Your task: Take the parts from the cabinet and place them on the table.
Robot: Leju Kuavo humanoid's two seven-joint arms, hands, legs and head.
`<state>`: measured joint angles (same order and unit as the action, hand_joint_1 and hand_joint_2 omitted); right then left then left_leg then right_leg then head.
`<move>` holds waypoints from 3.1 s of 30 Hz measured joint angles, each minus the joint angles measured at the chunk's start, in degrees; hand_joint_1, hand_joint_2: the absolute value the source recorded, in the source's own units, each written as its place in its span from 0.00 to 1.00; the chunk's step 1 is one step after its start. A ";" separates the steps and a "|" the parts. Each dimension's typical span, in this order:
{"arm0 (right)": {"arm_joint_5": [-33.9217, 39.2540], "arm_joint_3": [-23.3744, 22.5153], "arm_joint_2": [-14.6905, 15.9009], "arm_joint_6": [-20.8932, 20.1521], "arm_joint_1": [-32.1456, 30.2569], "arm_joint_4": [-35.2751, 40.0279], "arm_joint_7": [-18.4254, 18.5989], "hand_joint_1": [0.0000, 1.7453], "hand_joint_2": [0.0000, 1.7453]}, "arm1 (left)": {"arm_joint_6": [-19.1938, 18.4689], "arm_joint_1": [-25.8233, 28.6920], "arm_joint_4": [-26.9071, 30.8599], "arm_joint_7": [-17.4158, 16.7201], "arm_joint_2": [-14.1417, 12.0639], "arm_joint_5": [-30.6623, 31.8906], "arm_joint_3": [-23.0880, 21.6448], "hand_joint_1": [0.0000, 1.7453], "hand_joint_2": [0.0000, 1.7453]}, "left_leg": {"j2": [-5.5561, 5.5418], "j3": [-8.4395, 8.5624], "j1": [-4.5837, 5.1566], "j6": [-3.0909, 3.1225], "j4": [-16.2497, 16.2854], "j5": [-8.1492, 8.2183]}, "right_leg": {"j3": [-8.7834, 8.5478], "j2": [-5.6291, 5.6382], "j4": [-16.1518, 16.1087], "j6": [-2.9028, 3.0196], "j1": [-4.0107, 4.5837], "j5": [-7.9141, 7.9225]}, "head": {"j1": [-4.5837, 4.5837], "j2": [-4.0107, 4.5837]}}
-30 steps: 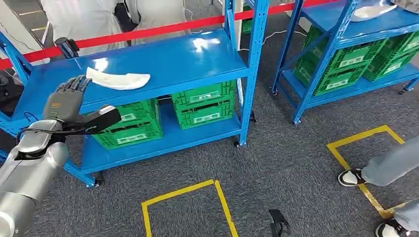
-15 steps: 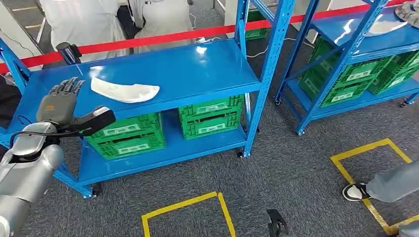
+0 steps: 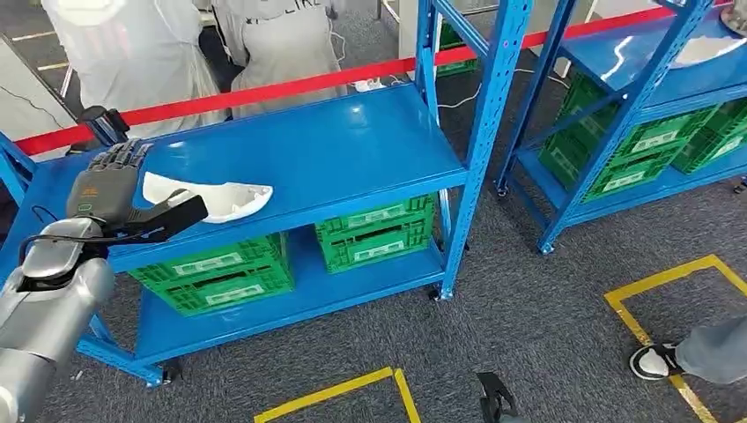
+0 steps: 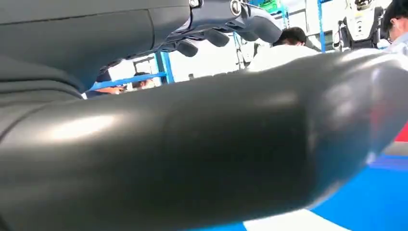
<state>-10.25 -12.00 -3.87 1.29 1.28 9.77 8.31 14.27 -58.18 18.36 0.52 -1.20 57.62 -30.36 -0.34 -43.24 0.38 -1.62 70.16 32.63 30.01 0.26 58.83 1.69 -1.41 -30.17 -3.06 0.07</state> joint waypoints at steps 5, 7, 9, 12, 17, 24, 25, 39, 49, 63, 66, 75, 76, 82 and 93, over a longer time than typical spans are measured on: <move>0.00 -0.02 -0.20 -0.07 0.33 -0.09 0.00 0.00 0.00 | -0.44 -0.07 -0.11 0.02 -0.42 0.07 0.04 0.00 0.00 | -0.13 2.76 1.12 1.77 -13.04 -13.24 | -3.30 0.17 -1.13 -1.45 0.24 -3.24 | 0.26 0.00; 0.00 -0.04 -0.17 -0.09 0.41 -0.09 -0.07 0.00 0.00 | -0.42 -0.36 0.09 0.02 -0.28 0.07 0.11 0.00 0.00 | -0.38 4.48 0.93 2.70 -13.77 -12.54 | -4.05 0.19 0.26 -2.17 0.32 -1.67 | -0.02 0.00; 0.00 -0.04 -0.15 -0.15 0.64 -0.09 -0.17 0.00 0.00 | -0.44 -0.61 0.15 -0.04 -0.17 0.07 0.24 0.00 0.00 | -0.38 6.17 0.78 3.40 -14.06 -11.51 | -0.61 -0.02 6.90 -2.17 0.19 -1.16 | -0.18 0.00; 0.00 -0.04 -0.15 -0.15 0.58 -0.09 -0.09 0.00 0.00 | -0.50 -0.27 0.13 0.02 0.28 0.20 0.28 0.00 0.00 | -0.78 8.00 0.91 3.75 -13.98 -9.58 | 7.29 0.00 15.95 -2.45 0.41 -7.10 | -0.46 0.00; -0.48 -0.04 -0.07 -0.24 0.40 -0.09 -0.20 0.00 0.00 | -6.65 0.86 0.09 5.32 0.74 -4.66 1.38 0.00 0.00 | -1.04 12.31 1.05 3.43 -13.07 -5.48 | 9.04 0.01 3.55 -1.89 0.65 1.11 | -0.59 0.00; -0.96 -0.13 -0.02 -0.20 0.29 -0.24 0.09 0.00 0.00 | -9.55 5.20 1.16 11.71 1.11 -8.31 3.80 0.00 0.00 | -0.77 12.21 1.33 0.94 -9.57 -2.33 | 7.43 0.05 -0.42 0.43 0.46 6.78 | 0.08 0.00; -0.94 -0.15 0.00 -0.20 0.42 -0.24 0.11 0.00 0.00 | -9.55 5.36 1.16 11.87 1.18 -8.33 3.89 0.00 0.00 | -0.52 10.01 0.89 0.39 -5.60 -1.02 | 7.09 0.04 -0.41 0.54 0.42 6.49 | 0.06 0.00; 0.26 -1.77 0.11 -0.02 0.61 -0.24 0.17 0.00 0.00 | -13.16 11.34 5.16 18.71 3.06 -16.05 3.98 0.00 0.00 | -0.04 8.67 0.05 0.75 -12.64 -7.96 | 4.36 -0.05 -0.29 -0.60 0.19 3.85 | 0.00 0.00; 0.61 -3.26 0.13 0.13 0.37 -0.26 0.00 0.00 0.00 | -13.20 13.37 8.48 19.56 2.56 -18.60 3.56 0.00 0.00 | -0.15 8.62 0.24 1.54 -12.59 -7.82 | 3.83 -0.13 -1.28 -2.43 -0.03 4.10 | -0.04 0.00; 1.07 -4.70 0.13 0.33 0.34 -0.24 -0.17 0.00 0.00 | -15.23 17.66 12.72 21.13 1.60 -23.21 -1.36 0.00 0.00 | -0.10 8.69 0.18 1.52 -12.61 -7.84 | 3.87 -0.12 -1.20 -2.59 0.03 4.03 | -0.04 0.00; 1.11 -4.83 0.13 0.68 0.34 -0.26 -0.17 0.00 0.00 | -14.62 17.88 12.90 19.91 1.99 -22.71 -2.73 0.00 0.00 | -0.10 8.68 0.18 1.52 -12.61 -7.83 | 3.87 -0.12 -1.20 -2.60 0.03 4.02 | -0.04 0.00; 1.11 -5.25 0.13 0.81 0.33 -0.26 -0.18 0.00 0.00 | -14.27 17.92 12.90 19.54 2.38 -22.71 -4.63 0.00 0.00 | -0.10 8.68 0.18 1.52 -12.61 -7.83 | 3.87 -0.12 -1.20 -2.60 0.02 4.03 | -0.04 0.00; 1.11 -5.29 0.11 0.81 0.33 -0.24 -0.18 0.00 0.00 | -14.27 17.91 12.90 19.54 2.38 -22.71 -4.70 0.00 0.00 | -0.09 8.68 0.18 1.52 -12.61 -7.83 | 3.87 -0.12 -1.20 -2.60 0.03 4.03 | -0.04 0.00; 1.11 -5.64 0.11 0.81 0.32 -0.26 -0.17 0.00 0.00 | -14.25 17.91 12.90 19.54 2.40 -22.73 -5.00 0.00 0.00 | -0.09 8.68 0.18 1.52 -12.61 -7.83 | 3.87 -0.11 -1.19 -2.60 0.03 4.02 | -0.04 0.00; 0.76 -5.66 0.13 0.79 0.38 -0.24 -0.24 0.00 0.00 | -7.02 20.09 13.09 17.97 4.11 -21.16 -5.59 0.00 0.00 | -0.11 8.67 0.19 1.53 -12.61 -7.82 | 3.86 -0.13 -1.19 -2.63 0.01 4.00 | -0.04 0.00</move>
<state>-9.49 -17.66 -3.74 2.08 1.65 9.53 8.07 7.26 -38.09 31.45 18.49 2.91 36.46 -35.95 -0.45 -34.58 0.57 -0.09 57.55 24.81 33.88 0.13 57.63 -0.94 -1.40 -26.17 -3.10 0.07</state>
